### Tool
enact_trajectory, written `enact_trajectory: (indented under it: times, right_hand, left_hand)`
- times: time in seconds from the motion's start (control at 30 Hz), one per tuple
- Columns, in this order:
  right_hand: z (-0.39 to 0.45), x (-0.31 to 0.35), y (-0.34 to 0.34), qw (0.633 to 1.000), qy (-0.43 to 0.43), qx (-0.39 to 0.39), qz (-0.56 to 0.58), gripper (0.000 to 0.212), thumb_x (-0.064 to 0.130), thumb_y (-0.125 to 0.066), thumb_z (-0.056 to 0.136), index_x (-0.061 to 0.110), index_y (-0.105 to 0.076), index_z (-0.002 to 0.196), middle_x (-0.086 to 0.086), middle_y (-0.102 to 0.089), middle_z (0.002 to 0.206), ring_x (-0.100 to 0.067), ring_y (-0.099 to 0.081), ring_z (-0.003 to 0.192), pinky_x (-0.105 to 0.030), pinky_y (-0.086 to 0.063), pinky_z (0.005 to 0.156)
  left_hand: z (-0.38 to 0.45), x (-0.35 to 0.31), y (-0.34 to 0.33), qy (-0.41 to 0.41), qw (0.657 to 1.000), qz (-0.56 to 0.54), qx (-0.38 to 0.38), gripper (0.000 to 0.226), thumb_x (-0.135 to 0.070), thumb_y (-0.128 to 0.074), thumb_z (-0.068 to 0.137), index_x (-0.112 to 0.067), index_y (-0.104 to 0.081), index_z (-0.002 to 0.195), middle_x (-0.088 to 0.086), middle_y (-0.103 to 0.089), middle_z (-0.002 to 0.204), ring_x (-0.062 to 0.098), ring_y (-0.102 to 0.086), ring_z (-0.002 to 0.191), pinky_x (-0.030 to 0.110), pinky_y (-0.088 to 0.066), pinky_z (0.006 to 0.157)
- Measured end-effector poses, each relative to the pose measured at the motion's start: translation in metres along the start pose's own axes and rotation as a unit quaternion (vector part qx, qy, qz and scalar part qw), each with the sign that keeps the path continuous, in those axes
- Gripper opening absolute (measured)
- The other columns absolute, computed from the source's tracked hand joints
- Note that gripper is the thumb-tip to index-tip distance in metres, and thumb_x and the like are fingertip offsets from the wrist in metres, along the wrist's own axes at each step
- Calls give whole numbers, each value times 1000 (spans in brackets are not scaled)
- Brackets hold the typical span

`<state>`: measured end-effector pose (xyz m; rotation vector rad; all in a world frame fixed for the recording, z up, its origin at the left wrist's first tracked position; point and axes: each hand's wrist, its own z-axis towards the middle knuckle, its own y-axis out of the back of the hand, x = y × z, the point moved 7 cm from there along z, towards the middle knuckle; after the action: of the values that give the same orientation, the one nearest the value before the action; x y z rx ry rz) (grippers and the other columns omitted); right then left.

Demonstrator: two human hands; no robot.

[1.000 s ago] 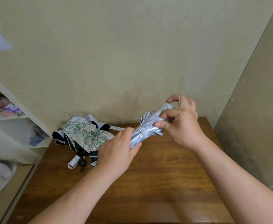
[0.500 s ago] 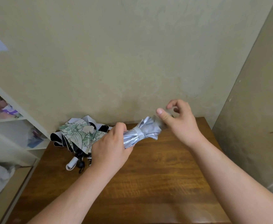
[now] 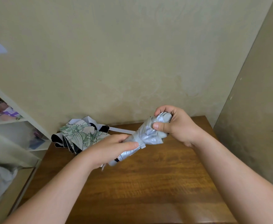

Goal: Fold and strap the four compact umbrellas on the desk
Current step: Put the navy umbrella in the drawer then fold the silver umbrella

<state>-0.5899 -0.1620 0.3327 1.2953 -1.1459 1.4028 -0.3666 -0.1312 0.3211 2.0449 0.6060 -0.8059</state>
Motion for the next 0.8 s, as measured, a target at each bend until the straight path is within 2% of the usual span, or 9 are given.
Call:
enact_trajectory:
  times: [0.07, 0.13, 0.23, 0.3, 0.37, 0.43, 0.6, 0.7, 0.8]
  right_hand:
    - [-1, 6, -3, 1000, 20, 15, -6, 37, -11, -82, 78, 14, -67, 101, -6, -68, 89, -16, -67, 78, -30, -59, 68]
    - [-2, 9, -6, 999, 43, 25, 8, 51, -4, -85, 78, 23, -67, 118, -8, -69, 110, -17, -69, 90, -33, -61, 81]
    - [-2, 14, 2, 995, 72, -33, -56, 62, 24, -83, 84, 36, -56, 139, -2, -60, 136, -9, -69, 100, -31, -59, 93]
    - [-4, 22, 14, 975, 107, -107, -164, 45, 30, -82, 88, 38, -63, 128, 6, -57, 135, -5, -67, 105, -31, -57, 96]
    - [-9, 31, 14, 943, 166, -126, -261, 22, 31, -84, 87, 36, -74, 106, 6, -55, 123, -10, -57, 115, -27, -47, 103]
    - [-13, 35, 1, 914, 204, -93, -338, 12, 32, -86, 84, 35, -77, 92, 6, -52, 118, -16, -48, 117, -17, -33, 106]
    - [-6, 25, -6, 911, 147, -73, -379, 13, 45, -84, 81, 34, -77, 84, 14, -48, 112, -16, -41, 116, -1, -18, 98]
    - [-1, 20, -6, 929, 89, -80, -351, 13, 48, -80, 84, 36, -77, 86, 11, -50, 114, -15, -40, 119, -8, -24, 95]
    - [5, 12, -5, 944, 60, -91, -311, 11, 43, -82, 86, 39, -73, 80, 7, -53, 117, -18, -44, 126, -29, -31, 108]
  left_hand:
    - [-1, 0, -10, 31, 994, -82, 72, 32, -46, -72, 89, -31, -73, 118, -2, -78, 111, 20, -73, 109, 51, -51, 108]
    - [-2, 2, -22, 47, 976, -184, 106, 38, -31, -75, 87, -17, -66, 122, 13, -76, 101, 32, -75, 93, 53, -58, 96]
    - [-5, 7, -37, 63, 944, -300, 121, 42, -26, -75, 80, -15, -59, 118, 8, -62, 84, 23, -59, 63, 35, -53, 57]
    - [-3, 13, -42, 69, 936, -330, 104, 45, -27, -80, 77, -17, -59, 115, 2, -58, 79, 17, -53, 59, 28, -45, 48]
    - [0, 18, -42, 77, 937, -333, 74, 43, -25, -83, 79, -17, -61, 116, 3, -57, 80, 16, -52, 59, 28, -43, 48]
    - [2, 19, -42, 78, 939, -331, 50, 36, -19, -80, 87, -17, -63, 119, 4, -57, 81, 17, -53, 61, 29, -42, 50]
    - [7, 10, -43, 52, 939, -340, -15, 35, -13, -75, 92, -23, -63, 122, 4, -59, 78, 18, -56, 61, 31, -45, 52]
    - [10, 2, -37, 16, 946, -317, -61, 35, -14, -75, 92, -26, -62, 121, 4, -59, 74, 17, -57, 60, 33, -47, 53]
    - [11, -3, -35, -5, 949, -301, -93, 35, -12, -75, 91, -27, -61, 119, 4, -59, 77, 16, -58, 59, 32, -48, 53]
